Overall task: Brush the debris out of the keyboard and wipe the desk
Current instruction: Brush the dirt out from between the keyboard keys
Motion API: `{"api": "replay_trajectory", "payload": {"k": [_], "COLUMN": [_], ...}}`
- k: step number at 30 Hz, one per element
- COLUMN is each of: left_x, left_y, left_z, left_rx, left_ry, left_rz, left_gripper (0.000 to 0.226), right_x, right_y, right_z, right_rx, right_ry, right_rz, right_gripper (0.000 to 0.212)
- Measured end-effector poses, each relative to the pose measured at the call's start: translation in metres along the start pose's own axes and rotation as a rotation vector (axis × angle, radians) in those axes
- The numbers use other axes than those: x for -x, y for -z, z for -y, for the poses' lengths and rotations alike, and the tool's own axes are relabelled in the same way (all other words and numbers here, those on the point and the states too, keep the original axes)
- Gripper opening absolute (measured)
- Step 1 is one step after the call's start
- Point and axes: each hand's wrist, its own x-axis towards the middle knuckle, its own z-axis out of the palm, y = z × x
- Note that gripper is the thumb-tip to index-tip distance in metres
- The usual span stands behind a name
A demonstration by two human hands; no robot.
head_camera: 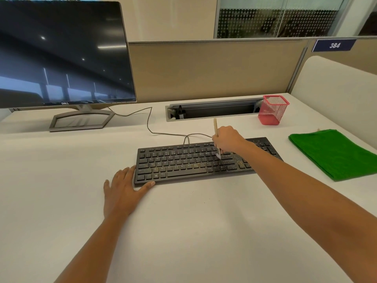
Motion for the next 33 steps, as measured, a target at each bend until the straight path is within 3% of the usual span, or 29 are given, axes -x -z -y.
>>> {"api": "replay_trajectory", "payload": {"k": [6, 12, 20, 26, 31, 33], "left_x": [0.0, 0.001, 0.001, 0.001, 0.001, 0.0], "left_y": [0.0, 0.001, 0.001, 0.0, 0.0, 0.0], "left_z": [0.0, -0.001, -0.001, -0.001, 0.0, -0.001], "left_rx": [0.002, 0.003, 0.007, 0.009, -0.014, -0.012], "left_ry": [-0.001, 0.0, 0.0, 0.002, -0.008, -0.009], "left_rz": [0.0, 0.006, 0.005, 0.0, -0.014, -0.016], "left_gripper": [0.103, 0.102, 0.106, 0.104, 0.105, 0.105], "right_x": [-0.002, 0.002, 0.0, 0.001, -0.004, -0.003], "right_y": [0.003, 0.0, -0.004, -0.001, 0.005, 0.004], "right_z": [0.001, -0.001, 0.005, 0.002, -0.003, -0.006], "right_rx": [-0.17, -0.156, -0.302, -0.201, -0.238, -0.259], "right_ry": [0.0, -0.015, 0.015, -0.02, -0.041, -0.034], "right_rz": [-0.155, -0.002, -0.105, 0.052, -0.125, -0.12], "right_gripper": [0.037, 0.034, 0.036, 0.029, 0.035, 0.037]}}
